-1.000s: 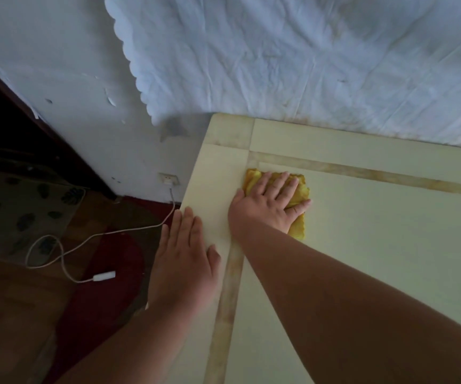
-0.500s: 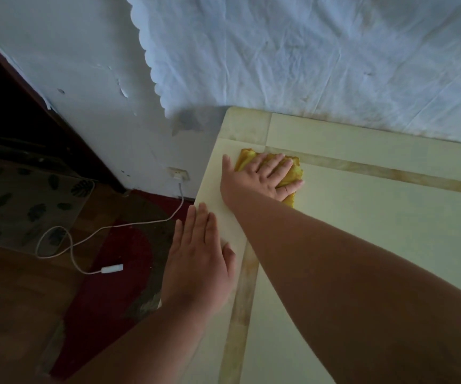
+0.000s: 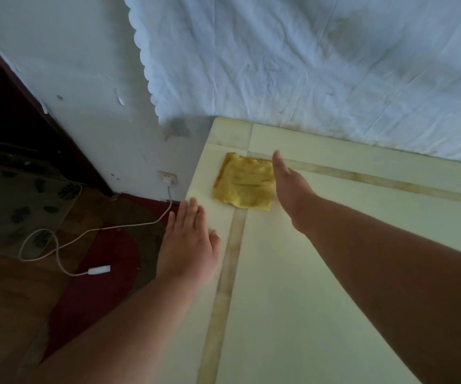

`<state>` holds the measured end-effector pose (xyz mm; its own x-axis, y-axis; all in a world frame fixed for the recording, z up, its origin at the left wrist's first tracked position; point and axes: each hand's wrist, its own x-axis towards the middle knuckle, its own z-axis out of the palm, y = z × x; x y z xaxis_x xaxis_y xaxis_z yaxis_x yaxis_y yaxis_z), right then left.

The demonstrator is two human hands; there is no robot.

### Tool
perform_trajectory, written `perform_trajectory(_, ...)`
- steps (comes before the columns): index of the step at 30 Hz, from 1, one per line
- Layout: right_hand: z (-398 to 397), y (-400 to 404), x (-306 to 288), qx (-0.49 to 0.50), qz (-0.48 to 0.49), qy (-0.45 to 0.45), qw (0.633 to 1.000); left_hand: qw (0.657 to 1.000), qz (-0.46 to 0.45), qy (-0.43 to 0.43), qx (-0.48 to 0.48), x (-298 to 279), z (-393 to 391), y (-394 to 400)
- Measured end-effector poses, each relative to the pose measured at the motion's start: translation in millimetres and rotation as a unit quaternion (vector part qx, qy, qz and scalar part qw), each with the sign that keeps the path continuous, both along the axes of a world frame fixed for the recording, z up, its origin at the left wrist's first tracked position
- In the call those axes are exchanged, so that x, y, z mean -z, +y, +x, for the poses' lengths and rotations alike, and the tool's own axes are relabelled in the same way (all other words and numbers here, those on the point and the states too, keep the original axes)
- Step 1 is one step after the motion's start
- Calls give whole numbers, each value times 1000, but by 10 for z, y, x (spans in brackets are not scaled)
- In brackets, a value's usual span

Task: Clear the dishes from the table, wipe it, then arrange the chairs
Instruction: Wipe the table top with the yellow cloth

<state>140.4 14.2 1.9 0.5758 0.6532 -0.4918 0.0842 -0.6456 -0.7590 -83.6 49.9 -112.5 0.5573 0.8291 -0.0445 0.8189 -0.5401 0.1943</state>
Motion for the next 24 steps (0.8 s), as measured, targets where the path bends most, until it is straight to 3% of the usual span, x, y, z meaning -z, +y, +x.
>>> perform_trajectory(4,63,-694,-171,44,17,27,999,998,-54,41,15,-180,-7,27)
perform_trajectory(7,119,-1231,-273,97,45,70,992,985,-156,76,0,-533,32,159)
perform_trajectory(11,148,-1904,-389,194,79,195,958,950,-298,-39,-88,-1112,-91,-40)
perform_trajectory(15,94,-2545,-538,280,152,364,875,874,-328,-249,-258,-1440,-503,-524)
perform_trajectory(18,25,-2886,-636,293,160,394,857,765,-364,-363,-389,-1591,-732,-936)
perform_trajectory(20,-42,-2955,-690,290,144,396,859,697,-421,-405,-416,-1706,-791,-1251)
perform_trajectory(22,-153,-2977,-804,284,128,389,867,674,-454,-415,-410,-1828,-849,-1555)
perform_trajectory(24,-282,-2966,-952,263,118,383,878,680,-465,-398,-403,-1987,-925,-1799)
